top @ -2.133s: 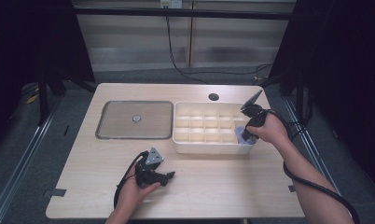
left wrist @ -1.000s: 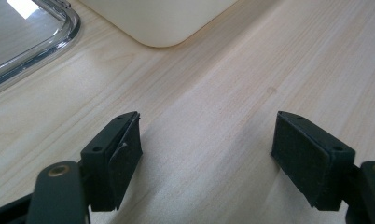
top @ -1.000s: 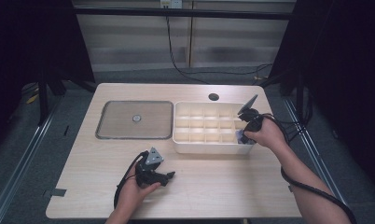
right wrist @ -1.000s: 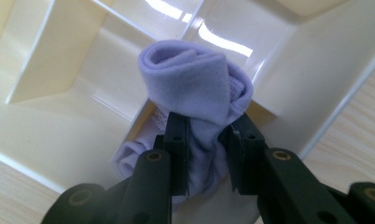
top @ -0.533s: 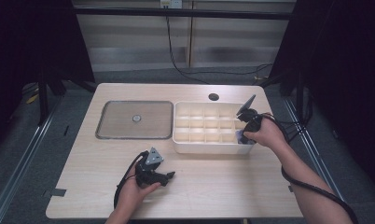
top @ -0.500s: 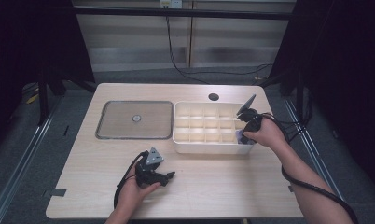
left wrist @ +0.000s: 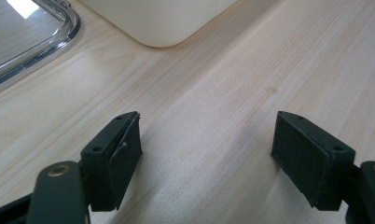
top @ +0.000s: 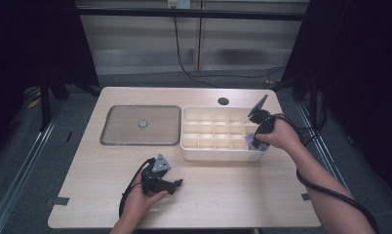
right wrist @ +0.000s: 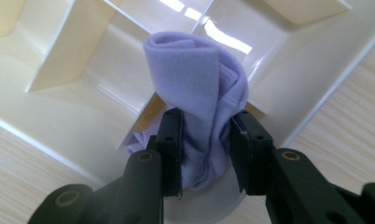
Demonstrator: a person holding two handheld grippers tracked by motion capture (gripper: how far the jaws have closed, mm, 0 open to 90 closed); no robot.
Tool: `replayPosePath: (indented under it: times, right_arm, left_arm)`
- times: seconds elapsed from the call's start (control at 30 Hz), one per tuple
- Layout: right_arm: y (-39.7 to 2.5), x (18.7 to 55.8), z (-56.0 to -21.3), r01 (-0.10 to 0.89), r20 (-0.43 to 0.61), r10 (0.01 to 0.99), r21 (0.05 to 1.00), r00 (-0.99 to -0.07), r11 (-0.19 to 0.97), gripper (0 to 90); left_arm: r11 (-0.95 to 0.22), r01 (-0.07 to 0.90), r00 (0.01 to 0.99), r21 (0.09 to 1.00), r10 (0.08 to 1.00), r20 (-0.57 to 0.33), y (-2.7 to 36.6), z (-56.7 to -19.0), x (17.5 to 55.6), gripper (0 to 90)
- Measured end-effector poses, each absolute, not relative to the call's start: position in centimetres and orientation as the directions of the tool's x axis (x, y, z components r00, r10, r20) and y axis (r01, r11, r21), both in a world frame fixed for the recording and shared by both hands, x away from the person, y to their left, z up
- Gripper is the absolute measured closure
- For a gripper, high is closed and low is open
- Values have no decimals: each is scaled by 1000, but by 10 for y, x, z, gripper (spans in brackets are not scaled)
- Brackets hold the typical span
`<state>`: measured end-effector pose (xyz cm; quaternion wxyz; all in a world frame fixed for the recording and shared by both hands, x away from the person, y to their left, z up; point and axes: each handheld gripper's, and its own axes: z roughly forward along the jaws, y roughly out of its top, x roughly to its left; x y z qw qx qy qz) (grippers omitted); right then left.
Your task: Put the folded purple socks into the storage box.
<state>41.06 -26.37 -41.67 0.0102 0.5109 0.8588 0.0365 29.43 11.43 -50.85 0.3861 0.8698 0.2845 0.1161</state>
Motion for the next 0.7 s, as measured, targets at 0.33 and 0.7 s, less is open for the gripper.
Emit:
replayPosePath:
  times: [0.33, 0.7]
  right_arm:
    - [-264, 411, -407, 874, 31, 875, 83, -483, 480, 608]
    - [-267, 413, -386, 871, 23, 874, 108, -485, 480, 595]
  left_arm:
    - [-539, 406, 811, 738, 585, -18, 114, -509, 294, 235]
    - [-539, 406, 811, 738, 585, -19, 114, -509, 294, 235]
